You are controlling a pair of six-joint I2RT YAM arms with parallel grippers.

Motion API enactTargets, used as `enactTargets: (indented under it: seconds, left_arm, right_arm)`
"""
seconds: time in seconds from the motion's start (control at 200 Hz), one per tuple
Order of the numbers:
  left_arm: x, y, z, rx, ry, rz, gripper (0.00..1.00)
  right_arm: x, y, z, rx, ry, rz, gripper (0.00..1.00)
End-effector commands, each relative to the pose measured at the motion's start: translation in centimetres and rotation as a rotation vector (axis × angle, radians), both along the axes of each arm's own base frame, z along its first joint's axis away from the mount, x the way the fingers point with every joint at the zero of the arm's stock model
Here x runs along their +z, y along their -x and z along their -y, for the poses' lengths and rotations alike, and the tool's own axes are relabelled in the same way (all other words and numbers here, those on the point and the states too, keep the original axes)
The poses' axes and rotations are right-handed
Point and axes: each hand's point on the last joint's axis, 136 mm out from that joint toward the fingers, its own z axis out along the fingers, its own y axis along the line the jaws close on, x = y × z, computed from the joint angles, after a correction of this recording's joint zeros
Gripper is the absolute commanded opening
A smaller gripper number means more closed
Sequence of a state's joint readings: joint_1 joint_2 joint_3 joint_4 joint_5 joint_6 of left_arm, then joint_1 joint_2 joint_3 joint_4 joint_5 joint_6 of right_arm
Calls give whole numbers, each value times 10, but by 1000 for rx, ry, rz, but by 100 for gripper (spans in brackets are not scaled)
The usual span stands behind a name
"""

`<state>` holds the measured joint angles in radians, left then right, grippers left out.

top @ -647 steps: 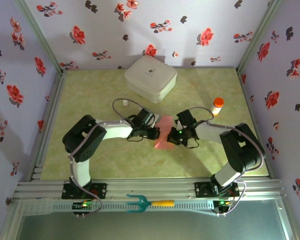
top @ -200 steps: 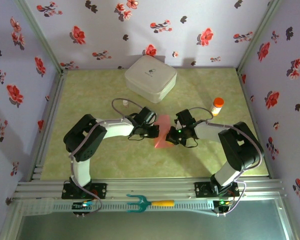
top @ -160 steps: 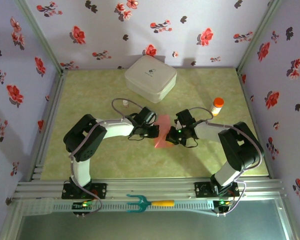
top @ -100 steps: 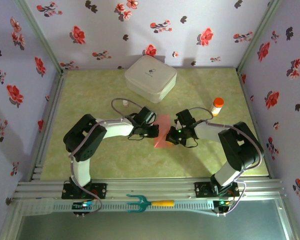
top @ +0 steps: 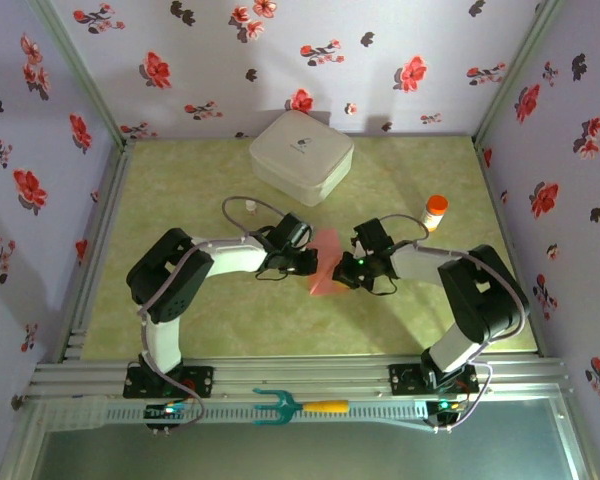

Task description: Fold a paper plane with a square sheet of paper (pick it up from the middle)

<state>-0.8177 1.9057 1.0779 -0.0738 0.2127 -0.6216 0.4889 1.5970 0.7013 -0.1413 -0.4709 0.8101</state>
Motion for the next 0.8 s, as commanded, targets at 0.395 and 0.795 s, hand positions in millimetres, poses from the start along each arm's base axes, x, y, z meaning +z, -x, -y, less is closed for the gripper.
enactTargets:
  seconds: [0.395, 0.795]
  left_arm:
    - [-16, 2, -14, 11, -52, -28, 0]
    - [-17, 2, -13, 10, -51, -32, 0]
  right_arm:
    - [30, -31, -12, -82, -124, 69, 2]
    - [33, -49, -30, -64, -183, 71, 0]
